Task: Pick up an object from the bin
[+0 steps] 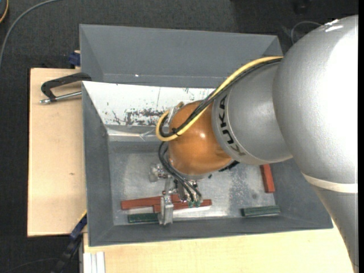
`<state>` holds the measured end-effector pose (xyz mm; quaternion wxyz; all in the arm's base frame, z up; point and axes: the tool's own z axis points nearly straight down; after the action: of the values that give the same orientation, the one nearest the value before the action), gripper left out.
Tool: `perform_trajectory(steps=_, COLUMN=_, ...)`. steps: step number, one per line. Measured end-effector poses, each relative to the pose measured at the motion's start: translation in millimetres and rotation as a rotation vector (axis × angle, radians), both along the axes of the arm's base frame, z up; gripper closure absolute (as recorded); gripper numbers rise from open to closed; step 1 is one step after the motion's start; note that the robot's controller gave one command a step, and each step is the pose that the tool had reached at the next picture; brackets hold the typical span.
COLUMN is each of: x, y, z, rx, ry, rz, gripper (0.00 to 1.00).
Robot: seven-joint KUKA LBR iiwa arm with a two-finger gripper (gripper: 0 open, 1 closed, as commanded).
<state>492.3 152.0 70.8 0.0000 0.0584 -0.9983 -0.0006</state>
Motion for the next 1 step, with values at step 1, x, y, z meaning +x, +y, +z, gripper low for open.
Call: perform_trajectory(steps=1, x=11.2, y=-76.7, z=31.2, rx=-0.003, ry=-0.007, rz=0.101, gripper=0.00)
